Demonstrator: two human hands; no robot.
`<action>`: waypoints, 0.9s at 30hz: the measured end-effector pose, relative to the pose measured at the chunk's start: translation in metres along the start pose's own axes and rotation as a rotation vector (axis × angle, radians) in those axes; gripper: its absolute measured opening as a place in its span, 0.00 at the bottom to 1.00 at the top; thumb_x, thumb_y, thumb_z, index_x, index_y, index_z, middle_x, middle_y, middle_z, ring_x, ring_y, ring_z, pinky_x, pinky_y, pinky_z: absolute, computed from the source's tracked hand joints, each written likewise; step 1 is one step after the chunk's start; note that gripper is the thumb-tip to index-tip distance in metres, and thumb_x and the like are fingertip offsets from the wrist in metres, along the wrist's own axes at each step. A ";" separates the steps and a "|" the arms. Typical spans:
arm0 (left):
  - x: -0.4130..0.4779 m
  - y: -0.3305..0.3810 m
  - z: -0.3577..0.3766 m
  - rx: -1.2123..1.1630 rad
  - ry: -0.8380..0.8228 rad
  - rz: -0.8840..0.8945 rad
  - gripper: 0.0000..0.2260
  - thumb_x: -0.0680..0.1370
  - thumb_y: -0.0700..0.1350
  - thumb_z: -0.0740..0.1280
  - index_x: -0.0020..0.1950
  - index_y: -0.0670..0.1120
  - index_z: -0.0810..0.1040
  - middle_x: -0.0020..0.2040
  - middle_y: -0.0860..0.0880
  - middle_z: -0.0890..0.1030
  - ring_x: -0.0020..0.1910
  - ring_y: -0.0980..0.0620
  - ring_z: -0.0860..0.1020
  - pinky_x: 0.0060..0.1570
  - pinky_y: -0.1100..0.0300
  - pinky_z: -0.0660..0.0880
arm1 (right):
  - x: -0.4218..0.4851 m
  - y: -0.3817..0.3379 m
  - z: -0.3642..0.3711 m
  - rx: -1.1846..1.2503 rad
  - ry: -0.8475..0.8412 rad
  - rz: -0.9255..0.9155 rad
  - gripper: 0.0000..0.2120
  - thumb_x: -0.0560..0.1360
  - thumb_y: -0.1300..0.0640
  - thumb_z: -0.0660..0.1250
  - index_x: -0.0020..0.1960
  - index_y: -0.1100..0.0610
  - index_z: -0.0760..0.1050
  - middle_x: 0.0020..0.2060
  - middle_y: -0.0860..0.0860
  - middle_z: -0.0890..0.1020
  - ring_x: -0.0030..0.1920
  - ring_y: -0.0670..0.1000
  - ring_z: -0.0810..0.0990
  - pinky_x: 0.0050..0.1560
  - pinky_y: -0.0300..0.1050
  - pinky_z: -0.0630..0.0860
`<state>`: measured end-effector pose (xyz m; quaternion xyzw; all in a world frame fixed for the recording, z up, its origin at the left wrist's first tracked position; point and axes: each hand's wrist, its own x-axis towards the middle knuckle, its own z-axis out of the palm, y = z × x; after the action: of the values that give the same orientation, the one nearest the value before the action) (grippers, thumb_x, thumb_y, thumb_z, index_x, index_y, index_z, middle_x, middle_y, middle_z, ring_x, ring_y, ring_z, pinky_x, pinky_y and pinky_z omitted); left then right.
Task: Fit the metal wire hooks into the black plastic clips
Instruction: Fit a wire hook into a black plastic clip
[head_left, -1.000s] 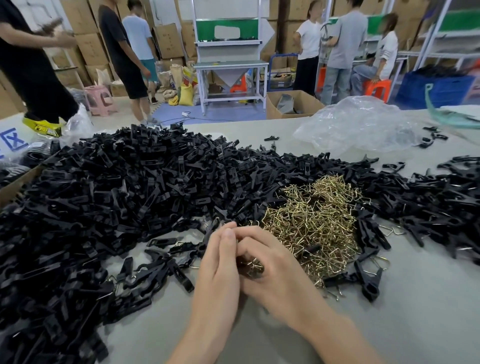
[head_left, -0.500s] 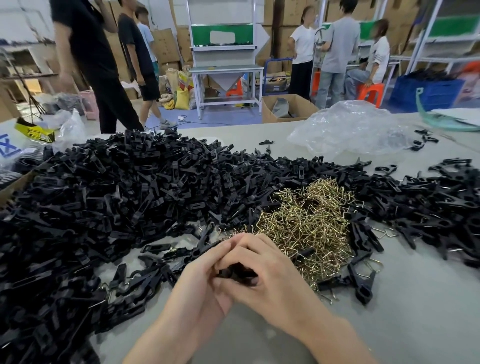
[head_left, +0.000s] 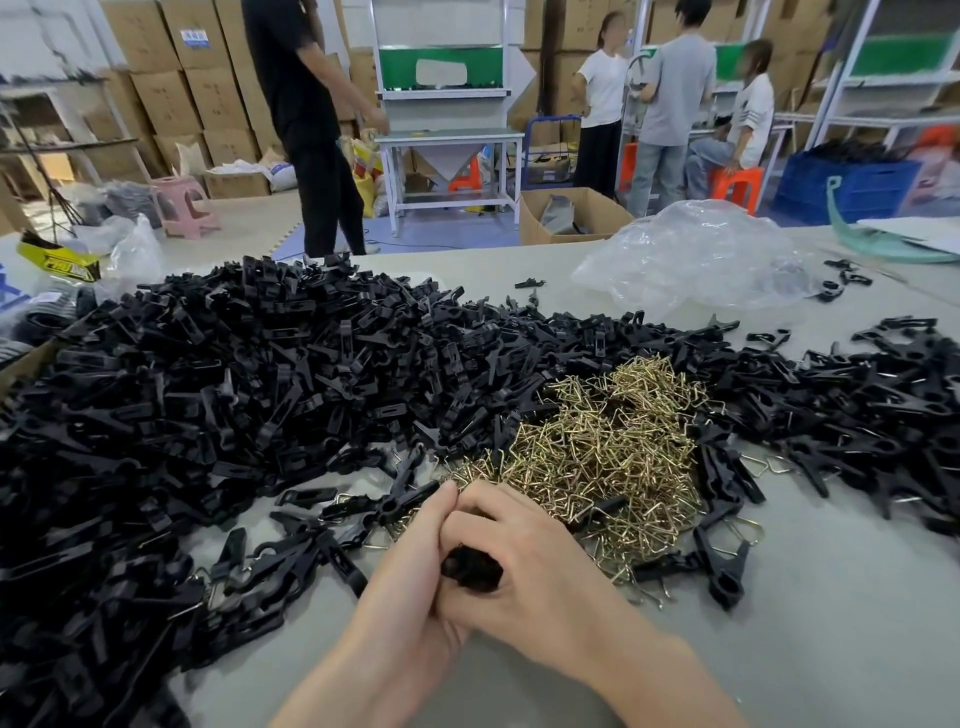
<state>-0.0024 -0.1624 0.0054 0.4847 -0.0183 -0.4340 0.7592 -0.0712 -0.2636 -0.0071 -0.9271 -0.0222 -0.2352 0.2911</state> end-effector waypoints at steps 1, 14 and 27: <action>0.000 0.000 0.001 0.005 0.004 0.003 0.18 0.81 0.54 0.64 0.51 0.41 0.86 0.50 0.38 0.85 0.48 0.44 0.85 0.37 0.55 0.82 | 0.000 0.000 0.000 0.005 -0.006 0.004 0.08 0.71 0.52 0.71 0.44 0.47 0.71 0.46 0.42 0.72 0.49 0.45 0.71 0.52 0.41 0.71; 0.000 -0.003 0.002 0.074 0.021 0.085 0.19 0.82 0.55 0.63 0.44 0.43 0.85 0.38 0.40 0.79 0.39 0.47 0.81 0.37 0.55 0.82 | -0.001 0.000 0.000 0.114 -0.056 0.047 0.09 0.71 0.52 0.69 0.43 0.46 0.68 0.48 0.44 0.72 0.47 0.47 0.72 0.47 0.39 0.71; 0.014 -0.001 -0.014 -0.016 -0.054 0.077 0.23 0.80 0.55 0.64 0.62 0.37 0.79 0.57 0.33 0.82 0.53 0.42 0.84 0.44 0.51 0.83 | -0.004 0.008 0.001 0.058 0.070 0.059 0.09 0.78 0.45 0.67 0.55 0.46 0.79 0.58 0.38 0.75 0.63 0.41 0.72 0.65 0.38 0.69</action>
<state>0.0115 -0.1617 -0.0084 0.4655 -0.0540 -0.4176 0.7784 -0.0726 -0.2691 -0.0140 -0.9096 0.0087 -0.2581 0.3255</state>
